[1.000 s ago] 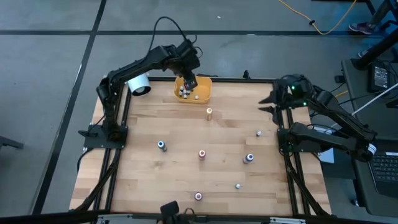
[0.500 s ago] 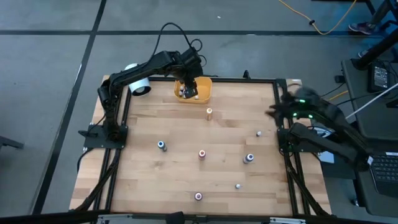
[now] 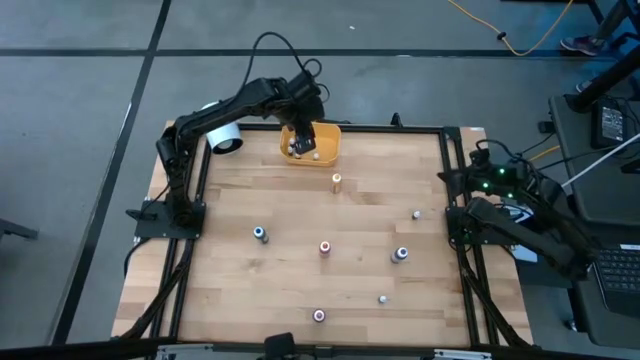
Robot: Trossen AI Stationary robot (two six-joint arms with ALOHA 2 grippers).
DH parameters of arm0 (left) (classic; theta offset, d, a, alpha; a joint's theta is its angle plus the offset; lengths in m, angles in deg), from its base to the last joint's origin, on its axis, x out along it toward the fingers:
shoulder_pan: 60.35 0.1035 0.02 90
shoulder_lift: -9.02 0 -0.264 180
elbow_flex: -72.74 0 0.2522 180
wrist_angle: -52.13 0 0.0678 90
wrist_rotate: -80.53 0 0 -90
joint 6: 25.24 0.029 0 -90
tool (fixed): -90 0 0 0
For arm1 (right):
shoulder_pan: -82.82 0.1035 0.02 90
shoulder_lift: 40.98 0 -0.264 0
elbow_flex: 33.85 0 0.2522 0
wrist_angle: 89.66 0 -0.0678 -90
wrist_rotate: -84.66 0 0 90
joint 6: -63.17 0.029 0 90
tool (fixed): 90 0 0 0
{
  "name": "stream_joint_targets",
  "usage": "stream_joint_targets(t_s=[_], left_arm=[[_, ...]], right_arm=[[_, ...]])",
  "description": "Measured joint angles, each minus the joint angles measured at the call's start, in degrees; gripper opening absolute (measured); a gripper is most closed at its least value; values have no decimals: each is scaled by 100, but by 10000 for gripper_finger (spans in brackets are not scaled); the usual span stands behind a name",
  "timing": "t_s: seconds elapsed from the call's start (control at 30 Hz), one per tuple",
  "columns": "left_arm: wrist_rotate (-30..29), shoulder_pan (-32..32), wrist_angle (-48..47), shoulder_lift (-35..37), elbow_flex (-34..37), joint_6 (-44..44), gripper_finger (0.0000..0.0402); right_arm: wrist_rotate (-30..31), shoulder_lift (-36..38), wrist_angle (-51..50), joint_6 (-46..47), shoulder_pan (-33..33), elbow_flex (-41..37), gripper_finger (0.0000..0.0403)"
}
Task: Pick & Place food coloring
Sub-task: Put the red food coloring bottle into the yellow bin
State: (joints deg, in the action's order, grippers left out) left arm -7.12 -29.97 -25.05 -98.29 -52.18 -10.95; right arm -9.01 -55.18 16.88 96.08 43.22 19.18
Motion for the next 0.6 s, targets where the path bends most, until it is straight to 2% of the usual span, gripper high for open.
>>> stream_joint_targets(t_s=[0.1, 0.23, 0.33, 0.43, 0.6], left_arm=[[114, 52, 0, 0, 0, 66, 162], [174, 59, 0, 0, 0, 131, 164], [191, 52, 0, 0, 0, 150, 161], [189, 54, 0, 0, 0, 194, 159], [192, 54, -5, -2, 0, 211, 161]], right_arm=[[-337, 69, 217, 542, 55, -225, 208], [-744, -8, 1146, 986, 258, -250, 208], [-725, -393, 1727, 582, 461, 165, 208], [-543, -1018, 1695, 10, 770, 557, 204], [-23, -1785, 1855, -57, 1957, 291, 187]])
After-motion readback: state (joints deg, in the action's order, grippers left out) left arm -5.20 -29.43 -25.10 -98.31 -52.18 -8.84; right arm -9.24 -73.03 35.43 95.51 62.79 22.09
